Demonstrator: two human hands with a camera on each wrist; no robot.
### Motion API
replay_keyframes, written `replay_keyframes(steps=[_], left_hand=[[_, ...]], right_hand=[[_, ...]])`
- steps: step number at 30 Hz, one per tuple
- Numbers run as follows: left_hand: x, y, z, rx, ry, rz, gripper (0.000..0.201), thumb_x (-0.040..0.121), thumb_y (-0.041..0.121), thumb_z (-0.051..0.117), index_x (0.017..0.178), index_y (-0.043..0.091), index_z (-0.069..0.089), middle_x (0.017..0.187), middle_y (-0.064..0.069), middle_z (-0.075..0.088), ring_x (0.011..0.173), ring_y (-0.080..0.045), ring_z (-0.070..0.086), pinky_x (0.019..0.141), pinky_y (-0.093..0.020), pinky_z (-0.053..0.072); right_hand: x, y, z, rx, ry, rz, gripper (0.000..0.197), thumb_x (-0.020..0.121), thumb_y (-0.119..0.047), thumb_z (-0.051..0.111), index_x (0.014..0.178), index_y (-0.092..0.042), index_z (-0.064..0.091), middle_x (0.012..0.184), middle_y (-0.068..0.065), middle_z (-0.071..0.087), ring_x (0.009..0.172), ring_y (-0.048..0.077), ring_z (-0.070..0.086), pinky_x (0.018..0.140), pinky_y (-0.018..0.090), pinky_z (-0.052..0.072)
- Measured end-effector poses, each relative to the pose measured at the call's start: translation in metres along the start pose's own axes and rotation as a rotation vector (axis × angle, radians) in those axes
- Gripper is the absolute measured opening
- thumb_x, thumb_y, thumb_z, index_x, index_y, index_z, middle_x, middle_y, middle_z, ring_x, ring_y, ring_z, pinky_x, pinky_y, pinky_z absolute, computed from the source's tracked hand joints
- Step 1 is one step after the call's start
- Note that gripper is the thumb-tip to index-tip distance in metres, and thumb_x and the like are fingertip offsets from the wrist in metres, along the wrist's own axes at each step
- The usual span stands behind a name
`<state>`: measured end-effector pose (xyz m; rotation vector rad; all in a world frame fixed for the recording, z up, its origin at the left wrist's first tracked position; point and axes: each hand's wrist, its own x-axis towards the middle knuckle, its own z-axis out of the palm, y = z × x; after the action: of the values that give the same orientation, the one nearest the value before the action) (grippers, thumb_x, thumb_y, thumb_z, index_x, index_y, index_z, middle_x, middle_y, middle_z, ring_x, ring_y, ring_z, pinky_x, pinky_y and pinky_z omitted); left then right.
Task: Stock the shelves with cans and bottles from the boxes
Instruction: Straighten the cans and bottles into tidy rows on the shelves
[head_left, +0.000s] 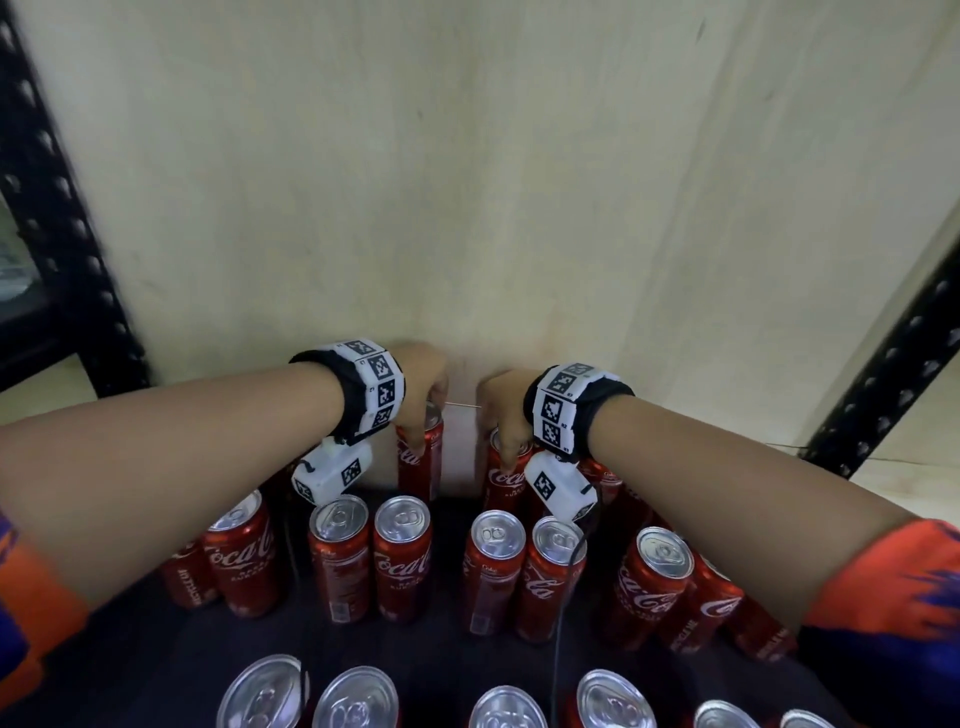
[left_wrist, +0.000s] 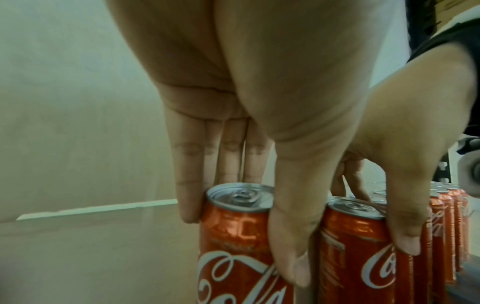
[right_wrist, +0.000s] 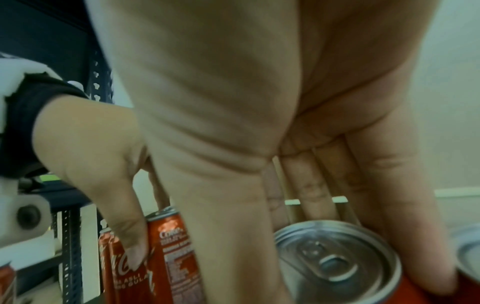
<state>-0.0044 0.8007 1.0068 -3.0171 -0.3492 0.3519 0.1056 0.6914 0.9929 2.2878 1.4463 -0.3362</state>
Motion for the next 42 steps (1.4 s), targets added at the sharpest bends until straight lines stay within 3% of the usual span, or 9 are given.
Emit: replay_keyframes(steps=[4,8,12,18,22,29,34,38,42], left_hand=[[-0.011,-0.016,0.003,-0.01,0.008,-0.048,0.059,0.06,0.04,0.095,0.112,0.019,0.076,0.105,0.005,0.074,0.09,-0.016,0.069,0.076,-0.027,0.057],[-0.016,-0.029,0.008,-0.013,-0.005,-0.085,0.061,0.057,0.042,0.096,0.111,0.023,0.076,0.106,0.007,0.074,0.089,-0.016,0.07,0.079,-0.03,0.059],[-0.018,-0.036,0.013,-0.029,-0.012,-0.076,0.065,0.058,0.04,0.096,0.117,0.023,0.074,0.112,0.008,0.073,0.095,-0.015,0.07,0.082,-0.028,0.057],[-0.014,-0.04,0.019,-0.03,-0.012,-0.08,0.064,0.061,0.045,0.093,0.119,0.024,0.074,0.116,0.007,0.071,0.097,-0.018,0.068,0.086,-0.03,0.057],[-0.015,-0.041,0.022,-0.061,0.008,-0.095,0.059,0.058,0.044,0.095,0.109,0.021,0.076,0.107,0.004,0.072,0.092,-0.019,0.069,0.079,-0.032,0.059],[-0.019,-0.05,0.023,-0.146,0.03,-0.07,0.053,0.052,0.037,0.098,0.097,0.019,0.077,0.09,0.004,0.074,0.081,-0.018,0.07,0.077,-0.034,0.061],[-0.022,-0.052,0.022,-0.147,0.015,-0.04,0.056,0.057,0.037,0.097,0.104,0.016,0.075,0.099,0.002,0.075,0.09,-0.019,0.071,0.077,-0.031,0.058],[-0.024,-0.055,0.02,-0.145,-0.009,-0.008,0.058,0.056,0.035,0.098,0.106,0.019,0.074,0.102,0.005,0.074,0.09,-0.018,0.07,0.073,-0.027,0.055],[-0.026,-0.058,0.019,-0.115,-0.031,0.018,0.061,0.056,0.033,0.098,0.111,0.021,0.073,0.108,0.006,0.074,0.093,-0.017,0.07,0.077,-0.027,0.056]], right_hand=[[0.011,0.003,-0.001,-0.034,0.023,-0.017,0.077,0.033,-0.068,0.083,0.089,-0.015,0.08,0.062,-0.004,0.064,0.066,0.019,0.067,0.071,0.043,0.064],[-0.023,-0.018,-0.019,-0.001,-0.003,0.054,0.056,0.065,-0.05,0.09,0.098,-0.007,0.079,0.072,0.001,0.069,0.065,0.019,0.066,0.065,0.031,0.06],[-0.036,-0.024,-0.032,0.115,0.068,0.106,0.045,0.075,-0.034,0.088,0.102,0.0,0.075,0.084,0.008,0.072,0.061,0.019,0.067,0.05,0.025,0.051],[-0.021,-0.049,-0.049,0.2,0.099,0.047,0.042,0.075,-0.028,0.089,0.102,0.0,0.075,0.083,0.006,0.075,0.056,0.014,0.065,0.061,0.033,0.06],[-0.01,-0.066,-0.048,0.199,0.032,0.075,0.047,0.085,-0.034,0.081,0.115,0.0,0.068,0.105,0.01,0.073,0.091,0.023,0.07,0.082,0.033,0.056],[0.003,-0.085,-0.044,0.173,0.127,0.085,0.037,0.072,-0.032,0.09,0.061,-0.019,0.057,0.033,-0.008,0.05,0.051,0.013,0.057,0.049,0.026,0.047],[0.013,-0.089,-0.043,0.169,0.126,0.04,0.04,0.07,-0.034,0.091,0.099,-0.01,0.076,0.065,-0.01,0.055,0.073,0.018,0.059,0.069,0.03,0.047],[0.012,-0.088,-0.036,0.193,0.153,0.033,0.051,0.068,-0.033,0.092,0.109,-0.009,0.074,0.09,-0.002,0.07,0.078,0.017,0.059,0.068,0.027,0.045],[0.009,-0.089,-0.033,0.213,0.187,0.021,0.054,0.066,-0.032,0.094,0.111,-0.01,0.073,0.1,-0.004,0.062,0.085,0.019,0.06,0.071,0.027,0.046]])
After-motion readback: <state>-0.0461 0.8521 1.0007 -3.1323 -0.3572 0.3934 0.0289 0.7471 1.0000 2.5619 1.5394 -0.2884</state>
